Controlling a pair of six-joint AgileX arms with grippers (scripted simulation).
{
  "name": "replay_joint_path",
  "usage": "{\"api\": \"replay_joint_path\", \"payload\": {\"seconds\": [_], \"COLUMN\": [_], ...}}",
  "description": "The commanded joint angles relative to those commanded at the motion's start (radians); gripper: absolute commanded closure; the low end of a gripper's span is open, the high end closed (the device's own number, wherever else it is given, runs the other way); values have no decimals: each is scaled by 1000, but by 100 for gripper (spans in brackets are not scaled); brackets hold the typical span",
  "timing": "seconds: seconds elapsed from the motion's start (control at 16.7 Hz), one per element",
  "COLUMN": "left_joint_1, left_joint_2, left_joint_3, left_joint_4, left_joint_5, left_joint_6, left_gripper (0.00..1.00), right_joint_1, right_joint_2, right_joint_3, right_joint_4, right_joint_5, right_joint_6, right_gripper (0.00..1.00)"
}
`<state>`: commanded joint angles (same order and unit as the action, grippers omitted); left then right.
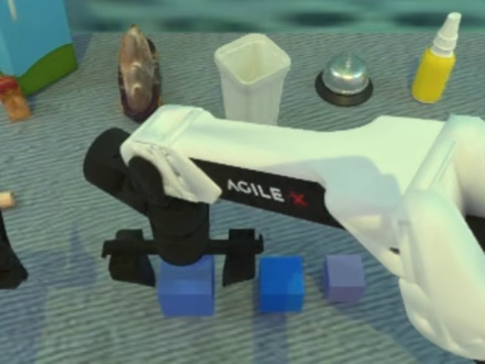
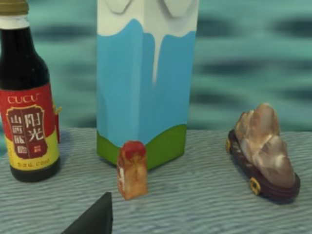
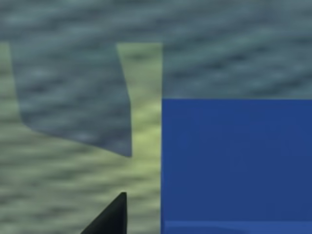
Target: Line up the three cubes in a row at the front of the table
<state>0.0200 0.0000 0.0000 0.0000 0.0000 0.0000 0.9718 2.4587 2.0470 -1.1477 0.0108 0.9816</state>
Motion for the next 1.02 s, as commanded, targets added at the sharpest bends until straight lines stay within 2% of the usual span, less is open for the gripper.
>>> {"api": "replay_joint_path", "payload": {"seconds": [0.48,0.84,1.02], "left_joint_1": [0,0,0], "left_joint_2": [0,0,0], "left_joint_3": [0,0,0], "left_joint_4": [0,0,0], "left_joint_5": [0,0,0], "left_joint_6": [0,0,0], "left_gripper": [0,0,0], "right_joint_1": [-2,6,6], "right_joint_2": [0,-15,-21], "right_joint_3": [17,206,240], "right_joint_4": [-17,-227,-261], "right_joint_5": [0,-1,0], "right_joint_6": [1,0,-1], "right_gripper": [0,0,0]}}
